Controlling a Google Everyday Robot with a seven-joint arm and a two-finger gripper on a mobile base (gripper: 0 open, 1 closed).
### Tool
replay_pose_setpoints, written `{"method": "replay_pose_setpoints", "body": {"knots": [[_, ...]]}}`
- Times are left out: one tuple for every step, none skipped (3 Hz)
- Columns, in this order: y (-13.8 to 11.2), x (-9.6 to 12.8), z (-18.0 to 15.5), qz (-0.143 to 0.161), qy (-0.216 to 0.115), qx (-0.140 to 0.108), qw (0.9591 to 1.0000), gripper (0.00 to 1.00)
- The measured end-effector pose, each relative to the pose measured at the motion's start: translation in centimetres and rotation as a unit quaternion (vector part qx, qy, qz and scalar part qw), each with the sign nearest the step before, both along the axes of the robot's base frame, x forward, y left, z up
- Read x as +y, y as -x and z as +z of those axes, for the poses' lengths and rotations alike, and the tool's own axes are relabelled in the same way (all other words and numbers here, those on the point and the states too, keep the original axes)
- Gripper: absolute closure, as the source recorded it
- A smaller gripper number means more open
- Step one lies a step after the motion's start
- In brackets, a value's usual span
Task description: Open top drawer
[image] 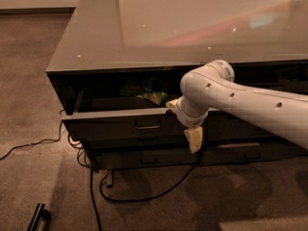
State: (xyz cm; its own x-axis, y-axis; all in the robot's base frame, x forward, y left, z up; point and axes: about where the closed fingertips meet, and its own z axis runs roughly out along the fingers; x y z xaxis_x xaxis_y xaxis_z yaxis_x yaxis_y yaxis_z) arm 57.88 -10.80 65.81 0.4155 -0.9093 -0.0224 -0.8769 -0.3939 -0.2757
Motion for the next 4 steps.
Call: {"method": "replay_pose_setpoints", "body": {"knots": [[-2.1, 0.1, -1.4, -0.003, 0.011, 0.014, 0.9998, 0.00], [-3.2, -0.9, -4.6, -0.016, 0.036, 0.047, 0.9981, 0.26], [-3.0, -1.2, -4.9, -0.019, 0.042, 0.055, 0.9974, 0.50], [-3.0, -1.2, -4.2, -0.019, 0.042, 0.055, 0.9974, 0.72]]}}
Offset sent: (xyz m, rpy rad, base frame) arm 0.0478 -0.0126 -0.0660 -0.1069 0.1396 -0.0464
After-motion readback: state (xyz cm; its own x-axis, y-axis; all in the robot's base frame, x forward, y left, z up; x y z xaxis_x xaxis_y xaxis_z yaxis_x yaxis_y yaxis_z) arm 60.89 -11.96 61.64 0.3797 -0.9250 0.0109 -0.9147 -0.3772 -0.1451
